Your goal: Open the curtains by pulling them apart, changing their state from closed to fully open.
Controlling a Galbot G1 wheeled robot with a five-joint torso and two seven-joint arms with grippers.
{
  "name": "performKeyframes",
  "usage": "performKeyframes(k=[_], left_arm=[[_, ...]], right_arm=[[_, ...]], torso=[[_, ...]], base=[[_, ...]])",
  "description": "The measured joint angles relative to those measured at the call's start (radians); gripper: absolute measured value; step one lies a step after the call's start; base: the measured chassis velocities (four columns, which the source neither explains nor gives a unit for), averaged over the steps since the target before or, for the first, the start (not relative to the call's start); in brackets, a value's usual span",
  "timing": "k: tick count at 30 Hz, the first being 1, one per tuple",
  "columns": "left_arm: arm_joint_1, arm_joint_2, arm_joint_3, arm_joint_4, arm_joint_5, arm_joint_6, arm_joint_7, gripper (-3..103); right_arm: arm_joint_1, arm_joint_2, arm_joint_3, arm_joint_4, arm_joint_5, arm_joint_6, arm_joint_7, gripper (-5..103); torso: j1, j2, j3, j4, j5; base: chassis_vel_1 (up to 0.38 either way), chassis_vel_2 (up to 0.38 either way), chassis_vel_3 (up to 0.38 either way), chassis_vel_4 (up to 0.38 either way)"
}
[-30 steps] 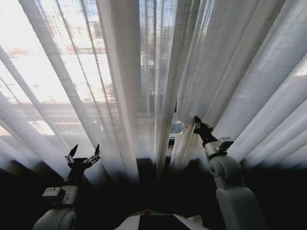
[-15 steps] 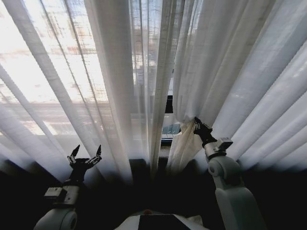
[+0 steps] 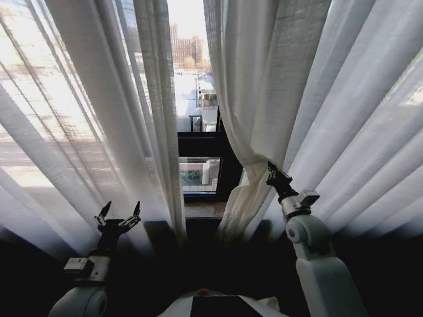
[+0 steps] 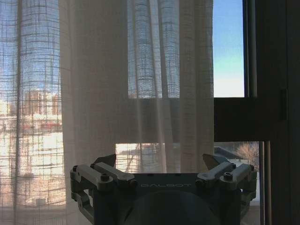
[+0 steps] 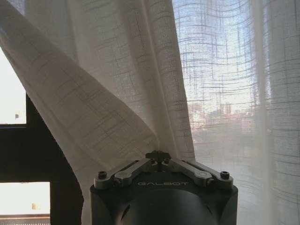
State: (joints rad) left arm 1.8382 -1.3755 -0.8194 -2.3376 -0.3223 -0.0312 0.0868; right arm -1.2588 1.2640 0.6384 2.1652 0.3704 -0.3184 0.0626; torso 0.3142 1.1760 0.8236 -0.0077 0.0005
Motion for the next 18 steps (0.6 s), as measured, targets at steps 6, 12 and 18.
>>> performKeyframes(k=[6,12,18], left_arm=[[-0.002,0.001,0.0,0.0,-0.001,0.0,0.0,100],[-0.002,-0.001,0.002,0.001,-0.001,-0.001,0.001,100],[-0.002,0.0,0.001,0.002,-0.001,-0.003,0.001,100]], right_arm=[[0.0,-0.001,0.001,0.003,0.0,0.0,0.0,0],[0.0,-0.002,0.007,0.003,0.0,0.0,0.0,0],[0.0,-0.004,0.011,0.004,0.0,0.0,0.0,0]], torso=[[0.0,0.0,0.0,0.0007,-0.0007],[0.0,0.0,0.0,-0.0001,-0.0003],[0.0,0.0,0.0,0.0,-0.0002]], base=[[-0.366,-0.365,0.383,0.373],[-0.351,-0.364,0.321,0.369],[-0.336,-0.33,0.367,0.34]])
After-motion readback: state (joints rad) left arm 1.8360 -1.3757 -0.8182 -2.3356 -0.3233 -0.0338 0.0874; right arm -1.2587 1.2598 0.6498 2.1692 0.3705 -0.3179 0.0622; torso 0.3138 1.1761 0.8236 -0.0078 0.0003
